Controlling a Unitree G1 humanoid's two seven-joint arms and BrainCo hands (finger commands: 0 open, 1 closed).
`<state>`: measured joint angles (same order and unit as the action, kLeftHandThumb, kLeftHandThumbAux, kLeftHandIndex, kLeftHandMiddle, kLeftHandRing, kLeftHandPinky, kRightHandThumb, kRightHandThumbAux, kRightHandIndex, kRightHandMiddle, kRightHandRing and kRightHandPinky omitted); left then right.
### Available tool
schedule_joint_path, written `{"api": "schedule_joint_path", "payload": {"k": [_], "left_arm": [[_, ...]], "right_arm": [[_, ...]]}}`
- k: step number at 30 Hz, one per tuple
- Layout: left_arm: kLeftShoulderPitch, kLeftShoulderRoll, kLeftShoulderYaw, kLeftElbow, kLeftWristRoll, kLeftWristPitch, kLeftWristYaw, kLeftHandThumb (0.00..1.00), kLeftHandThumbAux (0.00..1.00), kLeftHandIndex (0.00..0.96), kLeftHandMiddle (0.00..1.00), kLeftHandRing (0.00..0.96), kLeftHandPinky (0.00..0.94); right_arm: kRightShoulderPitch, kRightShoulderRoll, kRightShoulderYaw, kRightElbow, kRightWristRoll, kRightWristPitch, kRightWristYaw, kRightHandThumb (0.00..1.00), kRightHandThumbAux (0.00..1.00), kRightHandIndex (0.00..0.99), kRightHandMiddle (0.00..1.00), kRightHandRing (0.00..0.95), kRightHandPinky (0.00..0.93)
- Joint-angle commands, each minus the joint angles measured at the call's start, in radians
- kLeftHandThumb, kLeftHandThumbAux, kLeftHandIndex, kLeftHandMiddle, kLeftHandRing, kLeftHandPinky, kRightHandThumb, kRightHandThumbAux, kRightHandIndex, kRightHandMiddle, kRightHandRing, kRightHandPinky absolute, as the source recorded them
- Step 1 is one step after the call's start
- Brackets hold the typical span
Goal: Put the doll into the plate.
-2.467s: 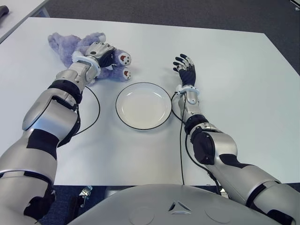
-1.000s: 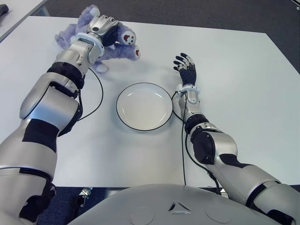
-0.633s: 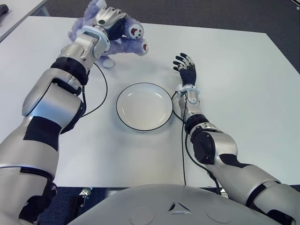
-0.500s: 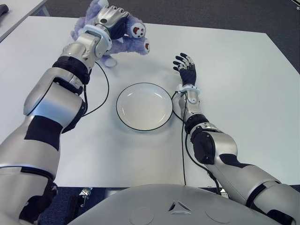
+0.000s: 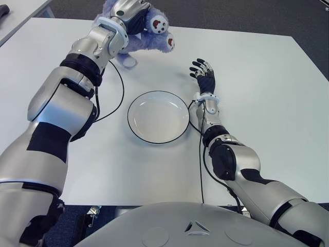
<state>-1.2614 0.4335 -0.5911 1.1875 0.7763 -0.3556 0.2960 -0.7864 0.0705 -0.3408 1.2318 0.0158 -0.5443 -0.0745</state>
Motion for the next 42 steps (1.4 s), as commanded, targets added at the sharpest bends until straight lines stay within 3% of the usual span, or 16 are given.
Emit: {"api": "schedule_joint_path", "payload": {"k": [1, 4, 9, 14, 23, 26, 31, 39, 41, 42], "left_arm": [[-0.040, -0.015, -0.011, -0.001, 0.028, -0.014, 0.043, 1.000, 0.655, 0.400, 0.518, 0.542, 0.444], [-0.060, -0.021, -0.024, -0.001, 0.044, -0.005, 0.048, 1.000, 0.659, 0.374, 0.480, 0.510, 0.467], [-0.069, -0.031, -0.014, 0.002, 0.031, -0.007, 0.044, 1.000, 0.659, 0.384, 0.498, 0.518, 0.432], [-0.079, -0.025, -0.017, -0.014, 0.039, -0.042, 0.061, 1.000, 0.656, 0.395, 0.515, 0.550, 0.443], [-0.100, 0.006, -0.019, -0.065, 0.057, -0.096, 0.092, 1.000, 0.659, 0.388, 0.507, 0.512, 0.429], [-0.067, 0.055, 0.010, -0.216, 0.047, -0.112, 0.051, 1.000, 0.659, 0.390, 0.510, 0.511, 0.425], [-0.016, 0.083, 0.029, -0.345, 0.041, -0.099, 0.008, 1.000, 0.655, 0.397, 0.516, 0.541, 0.441], [0.126, 0.141, 0.061, -0.613, 0.058, -0.066, -0.059, 1.000, 0.657, 0.383, 0.487, 0.521, 0.457], [0.151, 0.153, 0.071, -0.669, 0.058, -0.051, -0.088, 0.956, 0.651, 0.387, 0.495, 0.525, 0.726], [0.163, 0.157, 0.078, -0.692, 0.055, -0.043, -0.106, 0.951, 0.650, 0.387, 0.496, 0.526, 0.756]], "right_arm": [[0.204, 0.060, -0.031, 0.127, 0.030, 0.111, -0.004, 0.879, 0.847, 0.232, 0.282, 0.326, 0.349], [0.204, 0.060, -0.029, 0.127, 0.028, 0.111, -0.007, 0.862, 0.846, 0.219, 0.283, 0.318, 0.333], [0.203, 0.062, -0.029, 0.127, 0.027, 0.112, -0.008, 0.838, 0.849, 0.215, 0.280, 0.309, 0.335], [0.202, 0.064, -0.035, 0.126, 0.032, 0.115, -0.006, 0.869, 0.848, 0.226, 0.279, 0.316, 0.327], [0.200, 0.063, -0.034, 0.127, 0.027, 0.118, -0.008, 0.856, 0.847, 0.220, 0.280, 0.308, 0.322], [0.200, 0.062, -0.035, 0.127, 0.027, 0.120, -0.009, 0.856, 0.847, 0.221, 0.280, 0.311, 0.330], [0.198, 0.060, -0.034, 0.127, 0.026, 0.124, -0.009, 0.890, 0.842, 0.226, 0.279, 0.327, 0.332], [0.197, 0.058, -0.033, 0.128, 0.023, 0.124, -0.003, 0.874, 0.843, 0.220, 0.280, 0.318, 0.335], [0.196, 0.057, -0.033, 0.128, 0.023, 0.125, -0.003, 0.862, 0.844, 0.220, 0.283, 0.319, 0.333], [0.196, 0.057, -0.033, 0.128, 0.023, 0.124, -0.003, 0.858, 0.845, 0.220, 0.283, 0.319, 0.333]]}}
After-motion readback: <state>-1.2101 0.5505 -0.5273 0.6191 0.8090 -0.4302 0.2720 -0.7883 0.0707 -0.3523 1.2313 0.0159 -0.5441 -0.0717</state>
